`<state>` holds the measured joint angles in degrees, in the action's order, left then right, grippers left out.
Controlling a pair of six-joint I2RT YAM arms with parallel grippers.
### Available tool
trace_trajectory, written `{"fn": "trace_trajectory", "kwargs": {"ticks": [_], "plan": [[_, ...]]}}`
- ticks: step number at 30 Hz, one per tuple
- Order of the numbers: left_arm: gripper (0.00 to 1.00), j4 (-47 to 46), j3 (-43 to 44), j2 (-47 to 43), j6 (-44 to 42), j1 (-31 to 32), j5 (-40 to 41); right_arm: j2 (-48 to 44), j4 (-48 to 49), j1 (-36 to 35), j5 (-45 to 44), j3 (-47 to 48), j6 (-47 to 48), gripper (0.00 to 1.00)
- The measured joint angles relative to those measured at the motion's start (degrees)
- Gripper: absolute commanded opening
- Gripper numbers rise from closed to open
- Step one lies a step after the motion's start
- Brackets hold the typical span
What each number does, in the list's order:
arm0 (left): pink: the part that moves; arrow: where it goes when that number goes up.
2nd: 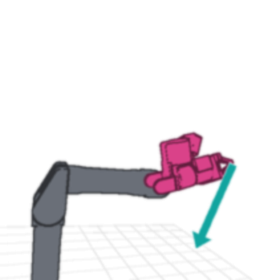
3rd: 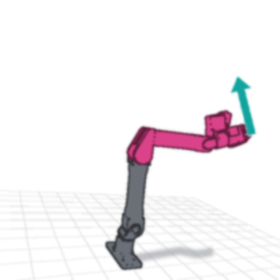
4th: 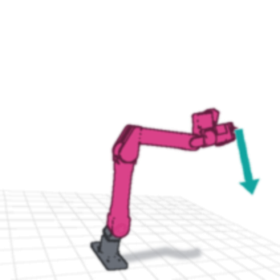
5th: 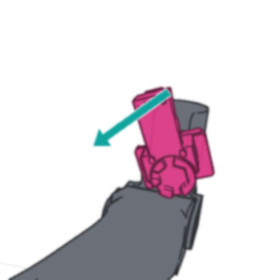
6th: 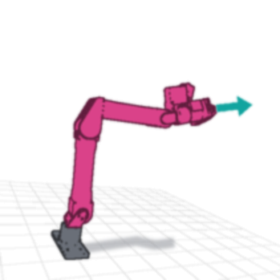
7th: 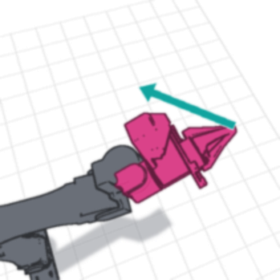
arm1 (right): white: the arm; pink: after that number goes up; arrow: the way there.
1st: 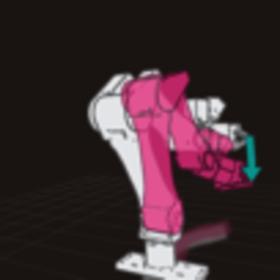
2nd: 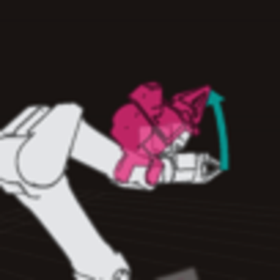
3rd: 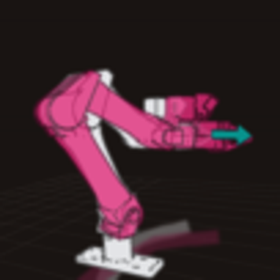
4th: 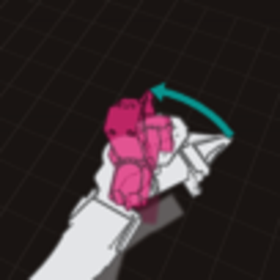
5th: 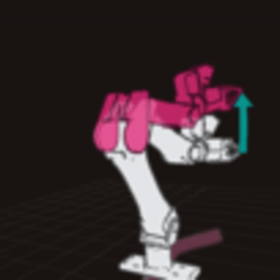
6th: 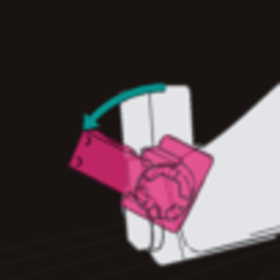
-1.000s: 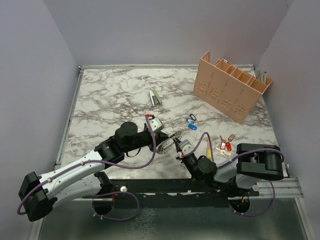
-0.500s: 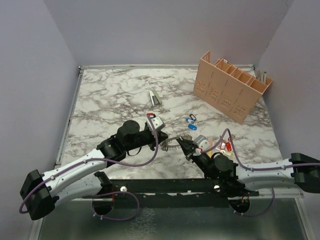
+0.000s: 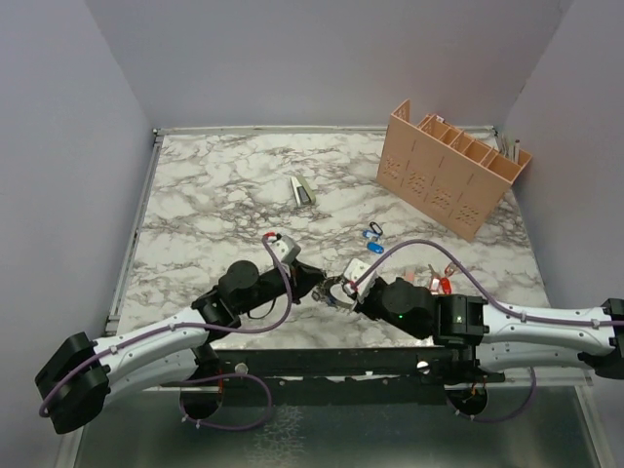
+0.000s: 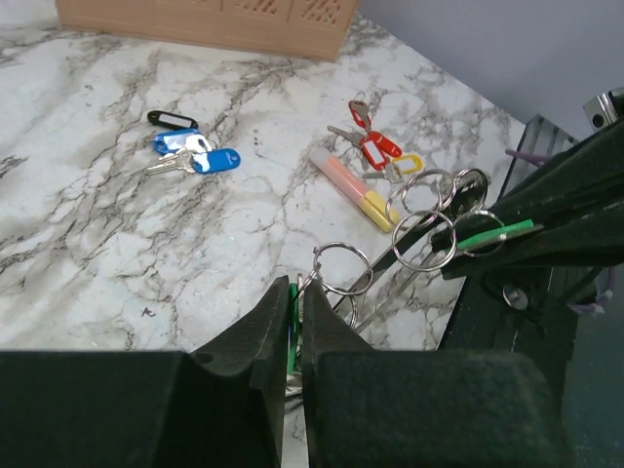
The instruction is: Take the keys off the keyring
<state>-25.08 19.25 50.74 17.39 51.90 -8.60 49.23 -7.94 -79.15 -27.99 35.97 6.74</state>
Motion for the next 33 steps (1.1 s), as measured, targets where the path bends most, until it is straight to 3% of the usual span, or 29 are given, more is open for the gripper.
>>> {"fn": "trace_trajectory", "kwargs": {"ticks": [7,15,23,33], "plan": [[0.34,-10.4,-8.5,-2.7,1.2,0.0,4.7,9.3,-15.3,3.7,7.1,9.9,-3.0,0.01],[0.44,-19.0,-13.7,-1.9,-1.0,0.0,6.9,22.3,-27.9,11.5,16.4,22.3,-2.9,0.01],[0.48,-22.1,-14.5,-3.6,-3.6,0.0,9.1,31.0,-37.8,13.9,21.1,32.6,-1.1,0.01],[0.49,-22.5,-14.2,-2.4,-3.3,1.8,5.3,34.1,-44.9,14.3,23.3,38.5,-0.2,0.01]]}}
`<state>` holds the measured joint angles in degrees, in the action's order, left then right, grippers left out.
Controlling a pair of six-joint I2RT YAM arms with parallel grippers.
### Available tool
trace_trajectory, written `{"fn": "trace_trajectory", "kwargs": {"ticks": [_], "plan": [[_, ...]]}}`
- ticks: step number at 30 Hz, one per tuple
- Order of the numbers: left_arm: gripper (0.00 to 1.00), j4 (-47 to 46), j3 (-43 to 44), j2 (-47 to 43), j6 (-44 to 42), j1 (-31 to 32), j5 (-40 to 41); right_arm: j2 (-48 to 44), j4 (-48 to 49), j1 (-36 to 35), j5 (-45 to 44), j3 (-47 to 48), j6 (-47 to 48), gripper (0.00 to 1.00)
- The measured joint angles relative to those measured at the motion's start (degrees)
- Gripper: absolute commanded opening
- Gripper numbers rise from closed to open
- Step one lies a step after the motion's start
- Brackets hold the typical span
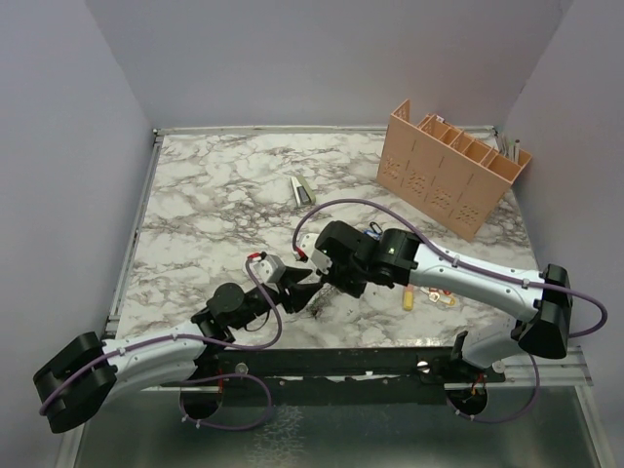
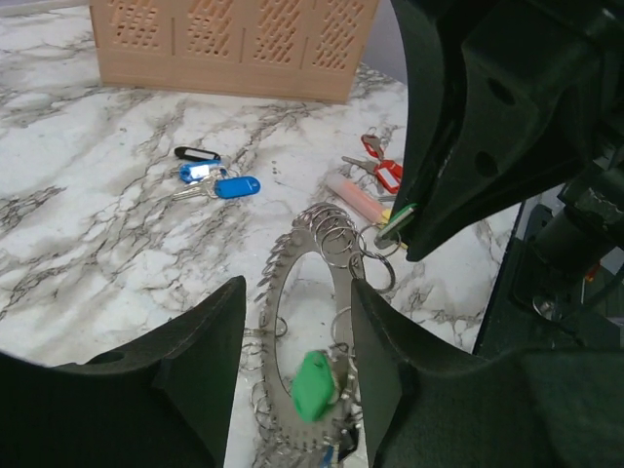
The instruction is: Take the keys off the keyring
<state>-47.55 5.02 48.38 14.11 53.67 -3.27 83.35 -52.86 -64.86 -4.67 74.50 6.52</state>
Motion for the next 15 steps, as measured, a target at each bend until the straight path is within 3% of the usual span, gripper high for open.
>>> {"fn": "trace_trajectory", "kwargs": {"ticks": [15], "plan": [[0.49,-0.3,2.3,0.7,1.1,2.3,-2.0,0.9,-3.1,0.0,1.5,2.5,0.0,0.01]]}}
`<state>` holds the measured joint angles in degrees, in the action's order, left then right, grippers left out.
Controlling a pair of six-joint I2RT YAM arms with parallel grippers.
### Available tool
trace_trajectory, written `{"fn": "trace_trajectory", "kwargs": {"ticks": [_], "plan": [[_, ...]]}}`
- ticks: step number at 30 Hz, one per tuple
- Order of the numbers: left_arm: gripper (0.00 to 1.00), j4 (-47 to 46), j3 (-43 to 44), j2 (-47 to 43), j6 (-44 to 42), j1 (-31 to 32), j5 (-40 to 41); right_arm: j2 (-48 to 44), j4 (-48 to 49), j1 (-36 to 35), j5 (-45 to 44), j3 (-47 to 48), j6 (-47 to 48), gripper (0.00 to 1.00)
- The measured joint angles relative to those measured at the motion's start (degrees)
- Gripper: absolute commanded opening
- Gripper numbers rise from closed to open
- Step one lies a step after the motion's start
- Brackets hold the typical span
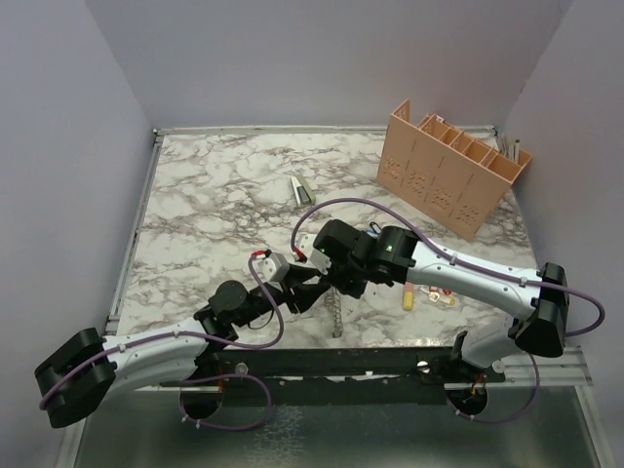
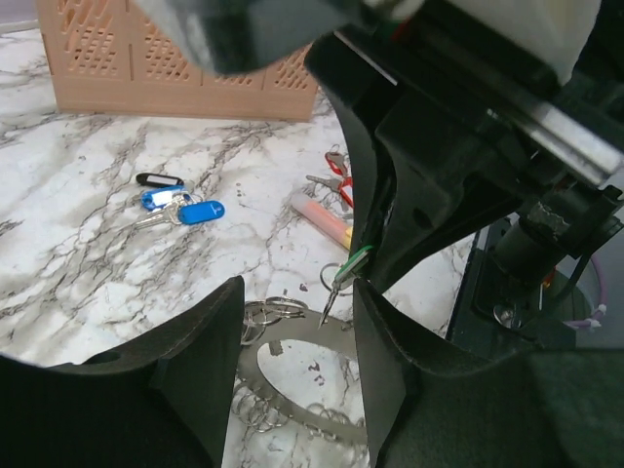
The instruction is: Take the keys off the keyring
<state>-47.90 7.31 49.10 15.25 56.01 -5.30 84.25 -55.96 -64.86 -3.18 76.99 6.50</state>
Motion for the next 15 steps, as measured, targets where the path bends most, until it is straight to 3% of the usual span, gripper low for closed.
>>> {"fn": "trace_trajectory", "kwargs": {"ticks": [6,15], "plan": [[0.40,-0.4,2.5,3.6,-0.5,0.1,-2.1,0.3,-0.2,0.0,0.4,0.0,0.0,0.01],[0.42,-0.8,2.6,5.1,-3.5,0.4,-4.8,0.3,-0.7,0.3,0.7,0.0,-0.3,0.01]]}}
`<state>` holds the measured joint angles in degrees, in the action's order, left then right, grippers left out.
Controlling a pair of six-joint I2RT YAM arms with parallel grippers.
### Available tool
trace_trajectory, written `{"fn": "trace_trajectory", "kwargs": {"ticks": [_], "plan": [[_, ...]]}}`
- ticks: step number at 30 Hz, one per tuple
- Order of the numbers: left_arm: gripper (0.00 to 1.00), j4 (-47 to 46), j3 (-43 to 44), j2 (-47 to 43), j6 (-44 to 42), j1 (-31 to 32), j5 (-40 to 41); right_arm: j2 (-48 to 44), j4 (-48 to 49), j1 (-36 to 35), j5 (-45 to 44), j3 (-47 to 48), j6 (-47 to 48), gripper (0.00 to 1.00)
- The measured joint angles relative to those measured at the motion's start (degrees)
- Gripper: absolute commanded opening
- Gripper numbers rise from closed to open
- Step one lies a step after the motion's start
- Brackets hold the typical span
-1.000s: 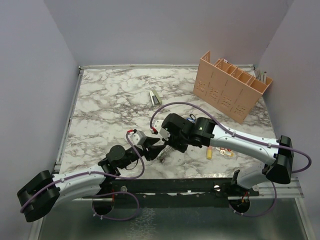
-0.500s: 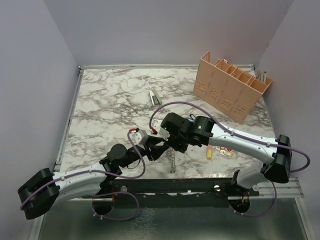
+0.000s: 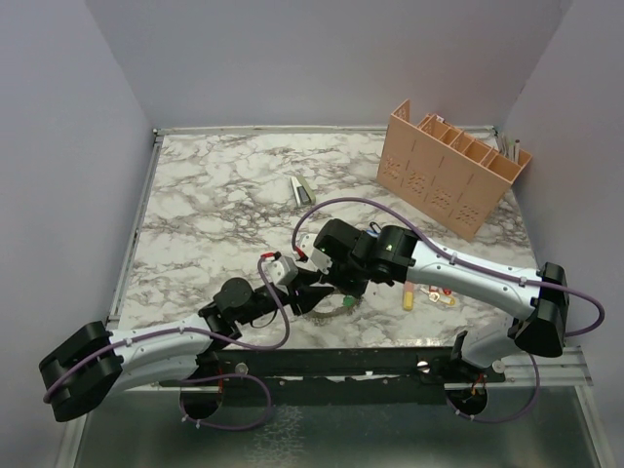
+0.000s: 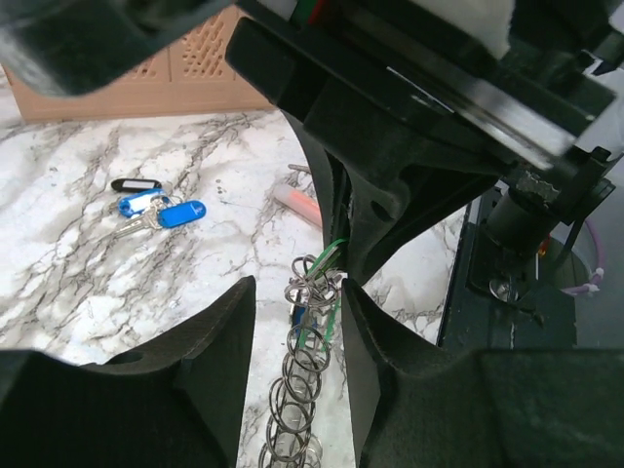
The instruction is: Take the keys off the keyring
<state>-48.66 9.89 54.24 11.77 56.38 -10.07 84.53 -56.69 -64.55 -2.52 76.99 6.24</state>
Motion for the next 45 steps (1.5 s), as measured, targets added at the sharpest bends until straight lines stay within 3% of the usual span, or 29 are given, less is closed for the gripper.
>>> {"fn": "trace_trajectory", "kwargs": {"ticks": [19,36,45], "plan": [[0.35,0.0,-1.3,-2.5,-8.1,0.0,-0.1,-1.0,0.0,0.0,0.7,-0.5,1.4,0.01],[0.27,0.4,0.4,2.8,-16.0,-0.6,-8.2,-1.9,-0.1,0.0,4.2,-1.4,4.4,0.01],[0.00,0.5,1.9,4.2,-17.4,-0.9,-12.9,-2.8,-0.2,0.0,4.7,-2.1,4.8,0.01]]}}
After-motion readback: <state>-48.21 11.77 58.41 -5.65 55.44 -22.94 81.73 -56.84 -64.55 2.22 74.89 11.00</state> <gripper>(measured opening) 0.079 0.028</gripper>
